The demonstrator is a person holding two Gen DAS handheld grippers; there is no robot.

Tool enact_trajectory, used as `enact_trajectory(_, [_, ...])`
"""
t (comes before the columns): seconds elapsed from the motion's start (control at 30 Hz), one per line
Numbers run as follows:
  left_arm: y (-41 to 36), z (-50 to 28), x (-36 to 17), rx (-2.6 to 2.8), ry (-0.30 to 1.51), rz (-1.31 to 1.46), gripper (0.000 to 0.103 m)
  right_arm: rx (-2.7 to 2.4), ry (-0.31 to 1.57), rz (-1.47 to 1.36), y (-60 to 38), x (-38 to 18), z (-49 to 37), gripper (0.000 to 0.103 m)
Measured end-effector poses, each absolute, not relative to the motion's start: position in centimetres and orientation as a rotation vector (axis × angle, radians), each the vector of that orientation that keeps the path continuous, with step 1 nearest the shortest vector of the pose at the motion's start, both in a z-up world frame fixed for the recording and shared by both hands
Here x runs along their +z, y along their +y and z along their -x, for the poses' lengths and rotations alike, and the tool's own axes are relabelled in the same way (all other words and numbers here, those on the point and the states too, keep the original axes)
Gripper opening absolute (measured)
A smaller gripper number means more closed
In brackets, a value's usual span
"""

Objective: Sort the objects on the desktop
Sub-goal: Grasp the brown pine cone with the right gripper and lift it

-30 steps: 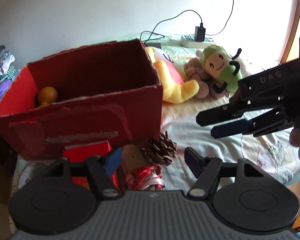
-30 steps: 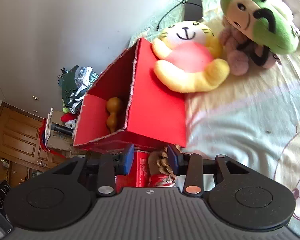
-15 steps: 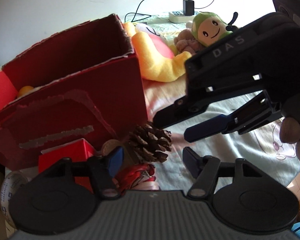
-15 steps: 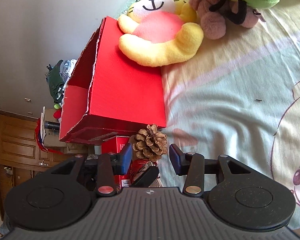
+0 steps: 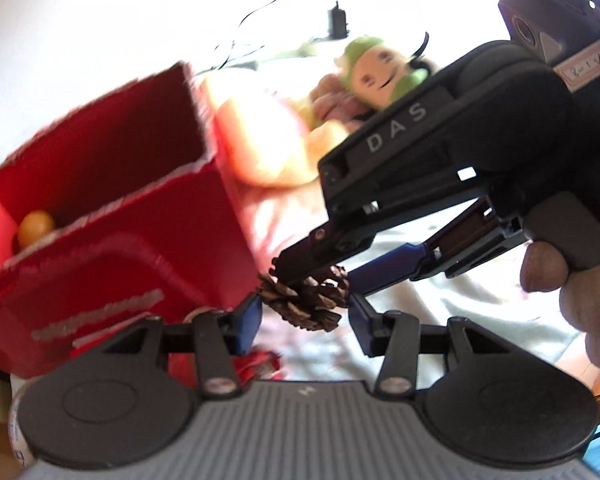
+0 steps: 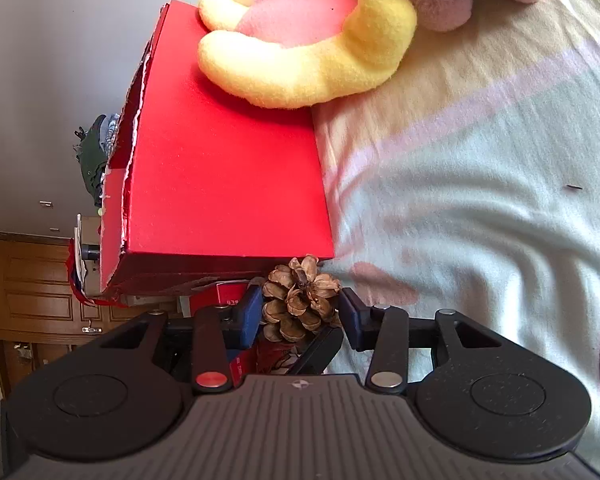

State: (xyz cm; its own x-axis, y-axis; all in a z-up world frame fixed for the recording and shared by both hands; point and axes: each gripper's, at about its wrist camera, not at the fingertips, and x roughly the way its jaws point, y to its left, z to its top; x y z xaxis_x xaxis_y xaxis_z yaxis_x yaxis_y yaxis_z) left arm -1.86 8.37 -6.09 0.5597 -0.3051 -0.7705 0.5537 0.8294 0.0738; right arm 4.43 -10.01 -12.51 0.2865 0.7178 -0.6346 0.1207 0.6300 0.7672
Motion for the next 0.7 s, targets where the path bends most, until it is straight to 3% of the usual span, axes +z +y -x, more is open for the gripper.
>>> enact_trajectory(0.37, [7.3,1.6,4.0,-0.596,0.608,-0.320,0.049,0.438,1.066,-0.827,-16.4,-4.6,-1.3,0.045])
enact_trajectory(0.53, [11.0,-2.6,7.5,-0.555,0.595,-0.321,0.049,0.504,0.950,-0.672,-14.6,2.2,-3.9,0.045])
enact_trajectory(0.7, [15.6,-8.2,7.6,-0.548,0.682,-0.325,0.050,0.562,0.883,-0.493,-8.9,6.5,-8.0,0.045])
